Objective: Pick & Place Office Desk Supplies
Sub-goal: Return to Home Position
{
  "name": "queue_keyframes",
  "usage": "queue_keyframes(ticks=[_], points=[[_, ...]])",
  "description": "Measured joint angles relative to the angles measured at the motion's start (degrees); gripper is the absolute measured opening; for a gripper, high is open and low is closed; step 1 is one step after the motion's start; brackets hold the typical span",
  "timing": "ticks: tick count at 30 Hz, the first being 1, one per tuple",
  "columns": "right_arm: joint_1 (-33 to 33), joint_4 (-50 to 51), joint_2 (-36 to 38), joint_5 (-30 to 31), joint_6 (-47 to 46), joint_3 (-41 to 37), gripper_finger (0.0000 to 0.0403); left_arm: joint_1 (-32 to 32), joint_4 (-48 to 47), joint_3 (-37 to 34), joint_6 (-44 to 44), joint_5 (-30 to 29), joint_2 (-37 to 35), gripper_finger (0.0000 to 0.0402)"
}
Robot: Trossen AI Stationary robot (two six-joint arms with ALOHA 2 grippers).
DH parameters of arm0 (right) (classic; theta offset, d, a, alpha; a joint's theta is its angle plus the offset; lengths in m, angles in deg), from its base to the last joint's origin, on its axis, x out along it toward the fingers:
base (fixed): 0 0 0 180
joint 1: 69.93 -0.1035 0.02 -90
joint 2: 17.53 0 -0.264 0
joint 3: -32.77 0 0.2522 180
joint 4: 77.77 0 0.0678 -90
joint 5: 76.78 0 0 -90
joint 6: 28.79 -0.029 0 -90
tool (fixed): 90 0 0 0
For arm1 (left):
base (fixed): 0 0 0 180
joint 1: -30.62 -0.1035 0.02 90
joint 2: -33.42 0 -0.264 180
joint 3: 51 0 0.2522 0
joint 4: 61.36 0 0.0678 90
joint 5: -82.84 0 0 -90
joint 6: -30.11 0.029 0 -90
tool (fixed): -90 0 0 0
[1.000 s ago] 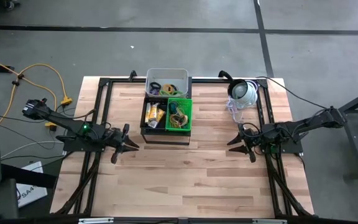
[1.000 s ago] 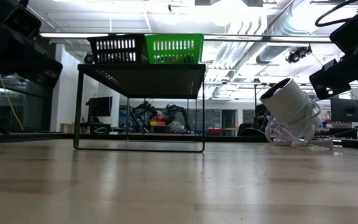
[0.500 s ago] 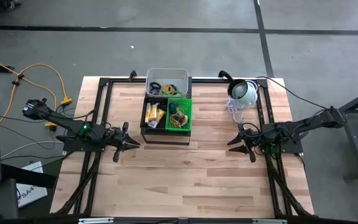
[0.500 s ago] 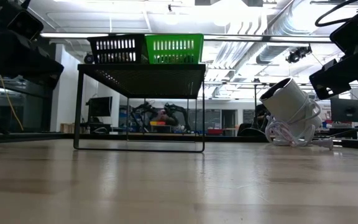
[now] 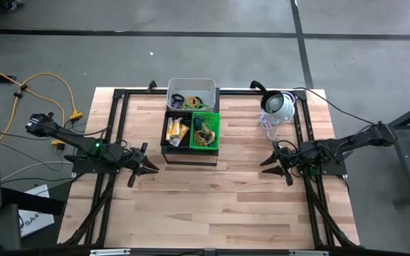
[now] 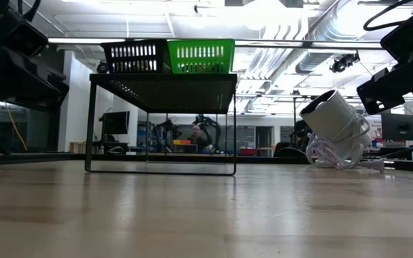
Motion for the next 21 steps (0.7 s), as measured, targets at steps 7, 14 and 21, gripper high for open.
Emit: queue_keyframes(ticks=[7, 14, 21], points=[[0.02, 0.00, 0.00, 0.00, 0.00, 0.00, 0.0120, 0.00, -0.17, -0.02, 0.15, 1.03, 0.00, 0.0044], [0.02, 0.00, 0.00, 0.00, 0.00, 0.00, 0.0120, 0.00, -0.22, -0.04, 0.17, 1.63, 0.02, 0.0044], [0.01, 0.00, 0.00, 0.00, 0.00, 0.00, 0.0120, 0.00, -0.20, -0.04, 0.19, 1.65, 0.02, 0.0044]])
